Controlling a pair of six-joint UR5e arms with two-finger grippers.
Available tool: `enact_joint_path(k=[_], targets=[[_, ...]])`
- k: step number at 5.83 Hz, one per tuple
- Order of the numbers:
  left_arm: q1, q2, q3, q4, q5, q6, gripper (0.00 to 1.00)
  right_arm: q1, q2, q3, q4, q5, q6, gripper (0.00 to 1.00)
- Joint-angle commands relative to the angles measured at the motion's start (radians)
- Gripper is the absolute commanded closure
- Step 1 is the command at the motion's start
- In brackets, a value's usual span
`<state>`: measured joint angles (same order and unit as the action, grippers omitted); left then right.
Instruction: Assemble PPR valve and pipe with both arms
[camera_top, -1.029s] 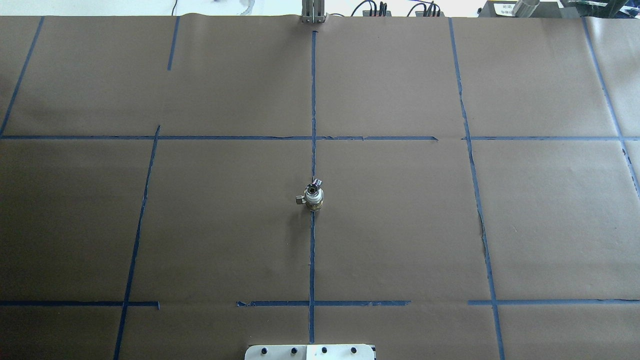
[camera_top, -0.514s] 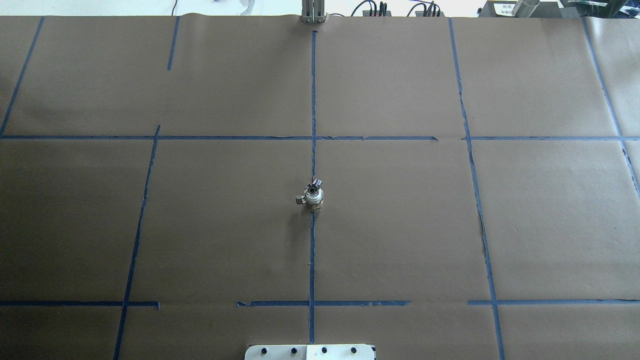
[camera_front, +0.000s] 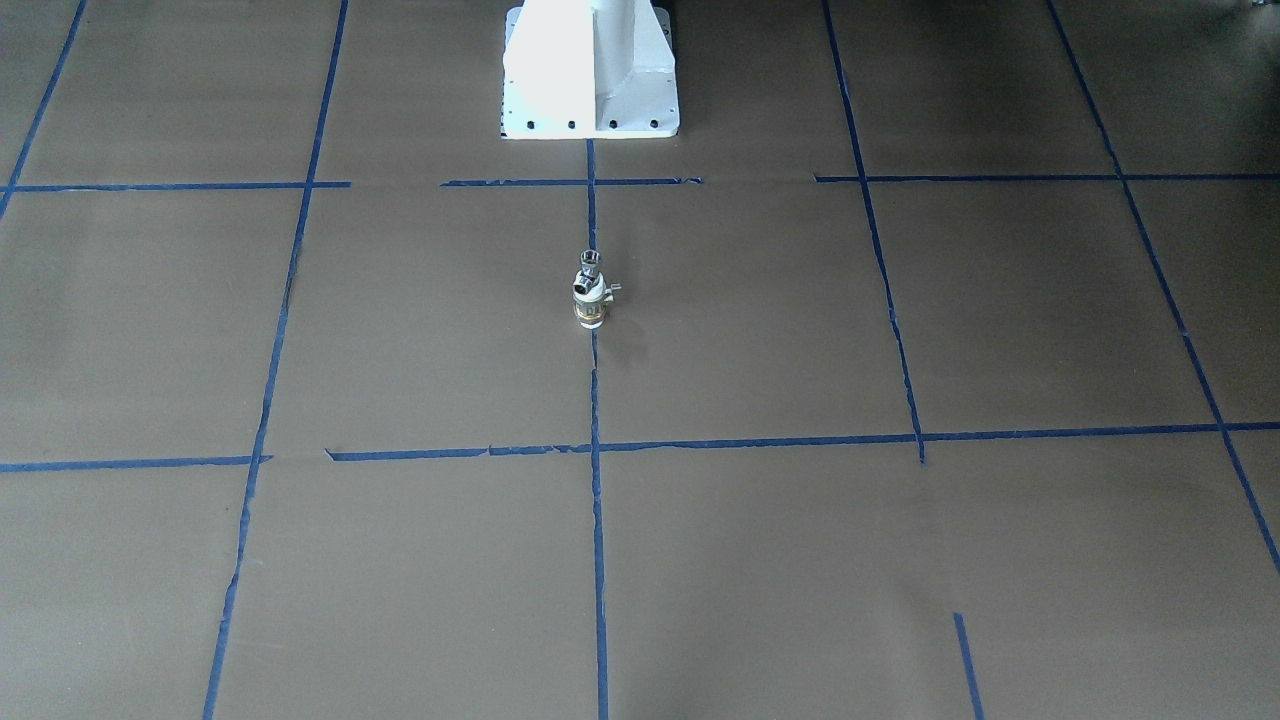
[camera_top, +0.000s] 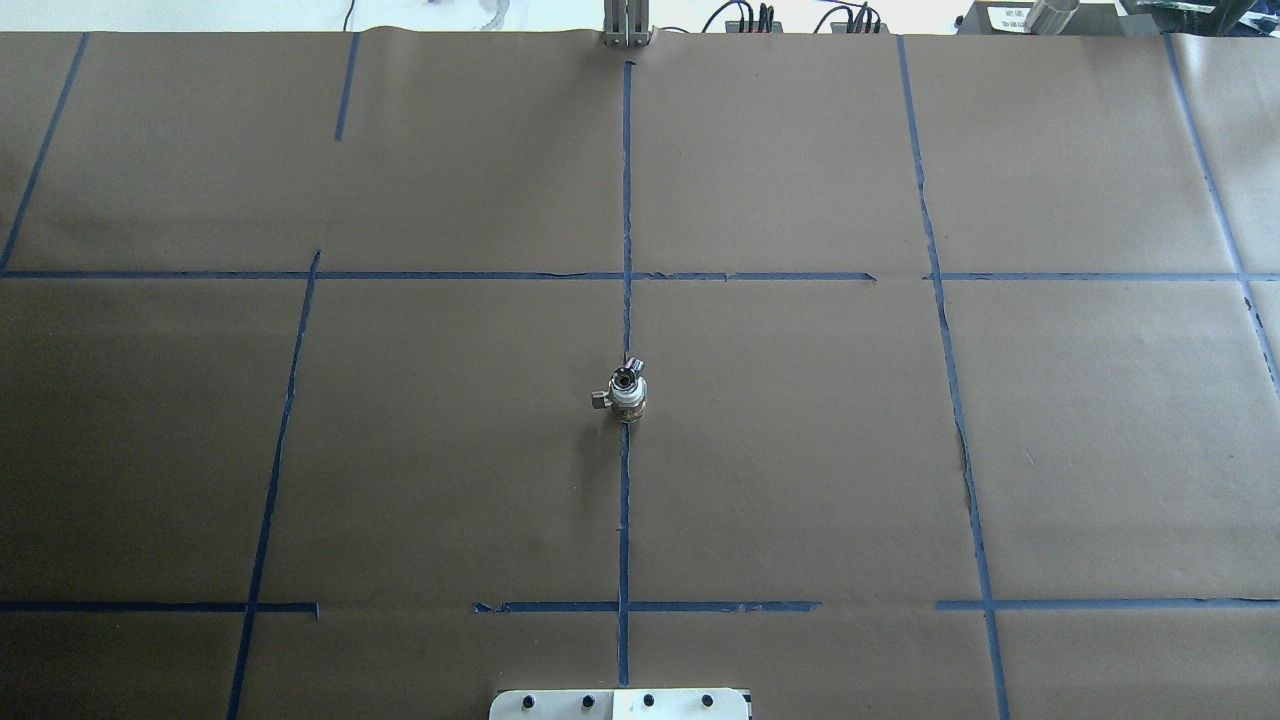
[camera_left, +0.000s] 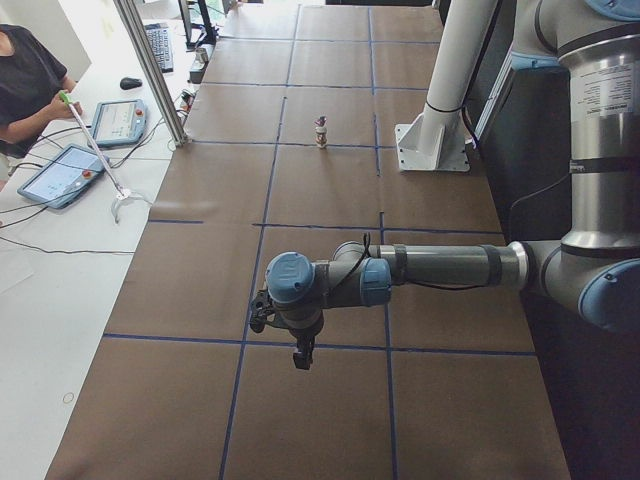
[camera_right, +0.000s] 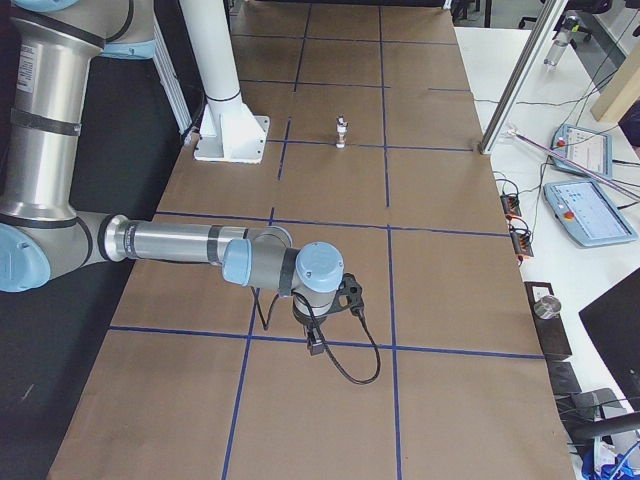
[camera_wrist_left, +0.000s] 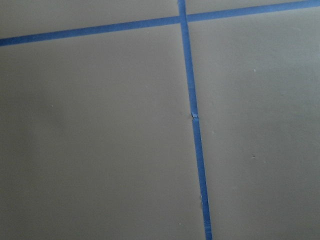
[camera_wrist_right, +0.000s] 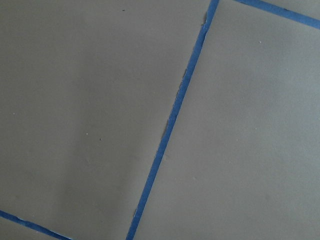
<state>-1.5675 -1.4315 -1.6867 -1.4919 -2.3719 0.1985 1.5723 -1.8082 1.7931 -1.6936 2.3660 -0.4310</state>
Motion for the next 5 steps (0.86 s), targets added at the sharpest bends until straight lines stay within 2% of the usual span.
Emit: enact_joint_path(k=[1, 3, 5], targets=[[0.001, -0.012, -0.007, -0.001, 0.003, -0.001, 0.0, 0.0, 0.001, 0.0, 0.0, 0.001, 0.0, 0.0], [0.003, -0.013, -0.043, 0.01, 0.049, -0.001, 0.0, 0.0, 0.001, 0.0, 0.0, 0.001, 0.0, 0.0], [0.003, -0.007, -0.039, 0.006, 0.043, 0.004, 0.0, 0.0, 0.001, 0.002, 0.0, 0.004, 0.0, 0.0]])
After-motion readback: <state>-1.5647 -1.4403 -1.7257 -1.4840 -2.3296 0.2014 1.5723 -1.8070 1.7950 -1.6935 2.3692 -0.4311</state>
